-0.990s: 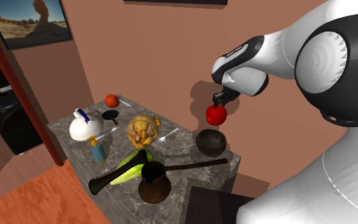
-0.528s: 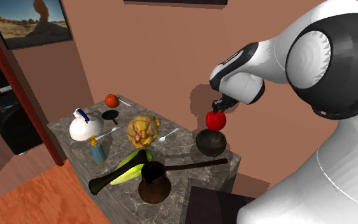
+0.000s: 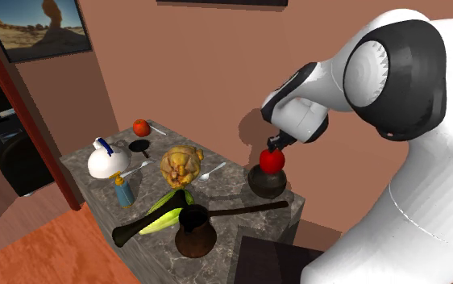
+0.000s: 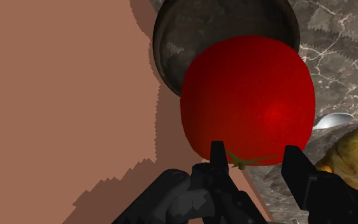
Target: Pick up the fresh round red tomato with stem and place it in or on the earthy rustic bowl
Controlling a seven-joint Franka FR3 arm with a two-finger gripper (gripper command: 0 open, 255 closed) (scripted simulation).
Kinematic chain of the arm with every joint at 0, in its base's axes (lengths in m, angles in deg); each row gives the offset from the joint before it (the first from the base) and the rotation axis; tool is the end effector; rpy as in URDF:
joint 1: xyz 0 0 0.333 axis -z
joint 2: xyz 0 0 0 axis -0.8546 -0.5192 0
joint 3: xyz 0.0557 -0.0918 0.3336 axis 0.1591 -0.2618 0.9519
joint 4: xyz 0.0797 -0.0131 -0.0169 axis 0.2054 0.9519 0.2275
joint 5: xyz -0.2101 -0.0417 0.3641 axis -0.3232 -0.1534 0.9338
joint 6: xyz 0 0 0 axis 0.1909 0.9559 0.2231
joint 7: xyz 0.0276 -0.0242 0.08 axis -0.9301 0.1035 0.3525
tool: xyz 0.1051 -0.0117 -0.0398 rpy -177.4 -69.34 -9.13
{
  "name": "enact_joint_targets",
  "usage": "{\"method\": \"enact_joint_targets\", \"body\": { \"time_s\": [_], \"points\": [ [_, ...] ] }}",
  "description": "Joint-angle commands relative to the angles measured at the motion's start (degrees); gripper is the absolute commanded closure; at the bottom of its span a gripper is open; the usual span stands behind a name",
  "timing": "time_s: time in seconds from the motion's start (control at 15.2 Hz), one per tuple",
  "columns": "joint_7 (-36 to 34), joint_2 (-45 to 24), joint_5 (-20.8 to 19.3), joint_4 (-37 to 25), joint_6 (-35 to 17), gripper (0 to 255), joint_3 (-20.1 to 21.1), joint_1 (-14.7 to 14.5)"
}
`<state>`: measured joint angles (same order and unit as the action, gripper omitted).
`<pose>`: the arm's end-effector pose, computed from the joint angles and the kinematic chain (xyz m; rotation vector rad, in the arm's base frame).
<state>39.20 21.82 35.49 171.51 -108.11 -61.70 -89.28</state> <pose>0.4951 0.1219 0.3501 -2.7171 -0.8950 -0.6328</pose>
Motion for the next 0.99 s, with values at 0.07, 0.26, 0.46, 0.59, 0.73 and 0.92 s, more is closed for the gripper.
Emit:
{"method": "enact_joint_targets", "body": {
  "time_s": [0.07,0.26,0.46,0.59,0.73,0.92],
  "points": [
    [4.35,-2.45,4.87,-0.27,-1.62,255,-0.24,-0.76],
    [8.77,-4.69,9.93,-0.56,-2.96,255,-0.03,-1.21],
    [13.55,-7.03,15.37,-1.09,-4.08,255,0.51,-1.31],
    [13.77,-7.13,15.61,-1.12,-4.12,255,0.60,-1.25],
    [13.77,-7.13,15.61,-1.12,-4.12,255,0.60,-1.24],
    [13.77,-7.13,15.61,-1.12,-4.12,255,0.60,-1.24]
  ]
}}
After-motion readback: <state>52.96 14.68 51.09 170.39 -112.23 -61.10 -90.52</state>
